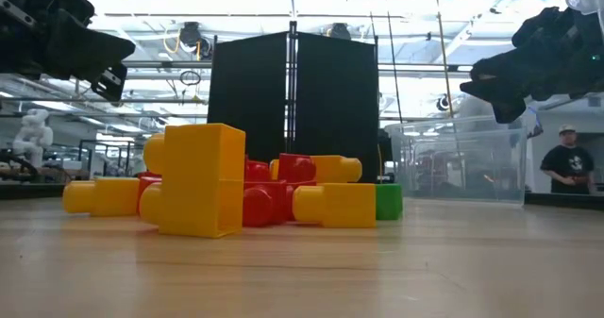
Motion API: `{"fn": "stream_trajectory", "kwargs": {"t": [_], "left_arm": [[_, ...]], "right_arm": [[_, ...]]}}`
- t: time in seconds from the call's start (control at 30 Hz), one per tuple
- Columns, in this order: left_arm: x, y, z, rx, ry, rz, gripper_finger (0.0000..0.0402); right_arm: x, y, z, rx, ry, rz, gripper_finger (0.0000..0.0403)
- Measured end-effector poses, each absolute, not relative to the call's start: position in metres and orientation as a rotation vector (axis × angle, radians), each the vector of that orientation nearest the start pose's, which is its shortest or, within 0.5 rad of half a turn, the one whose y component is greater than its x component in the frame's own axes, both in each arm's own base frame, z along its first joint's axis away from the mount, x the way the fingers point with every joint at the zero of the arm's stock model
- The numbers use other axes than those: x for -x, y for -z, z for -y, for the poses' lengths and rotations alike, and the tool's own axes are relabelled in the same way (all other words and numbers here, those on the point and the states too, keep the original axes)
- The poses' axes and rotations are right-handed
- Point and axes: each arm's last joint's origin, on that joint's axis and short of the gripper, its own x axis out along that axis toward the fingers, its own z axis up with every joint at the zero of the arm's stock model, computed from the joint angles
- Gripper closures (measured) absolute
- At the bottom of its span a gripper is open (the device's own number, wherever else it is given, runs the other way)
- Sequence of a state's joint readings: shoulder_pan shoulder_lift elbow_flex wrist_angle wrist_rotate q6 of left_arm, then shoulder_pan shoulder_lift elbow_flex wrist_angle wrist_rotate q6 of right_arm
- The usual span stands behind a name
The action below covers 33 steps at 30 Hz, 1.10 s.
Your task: Sort blocks
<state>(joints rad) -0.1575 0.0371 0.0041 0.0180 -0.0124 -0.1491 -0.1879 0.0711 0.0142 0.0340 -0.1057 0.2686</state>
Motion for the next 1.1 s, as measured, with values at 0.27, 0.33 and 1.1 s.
{"fn": "stream_trajectory", "kwargs": {"t": [0.27,0.33,1.1], "left_arm": [[-0.0985,-0.1638,0.0153,0.147,0.144,-0.025,0.0401],[-0.0985,-0.1637,0.0153,0.148,0.144,-0.026,0.0401],[-0.0985,-0.1648,0.0153,0.149,0.145,-0.015,0.0401]], "right_arm": [[-0.1000,-0.1660,0.0159,-0.272,0.085,-0.012,0.0195],[-0.1000,-0.1659,0.0160,-0.272,0.089,-0.012,0.0195],[-0.1000,-0.1668,0.0158,-0.697,0.079,0.013,0.0195]]}}
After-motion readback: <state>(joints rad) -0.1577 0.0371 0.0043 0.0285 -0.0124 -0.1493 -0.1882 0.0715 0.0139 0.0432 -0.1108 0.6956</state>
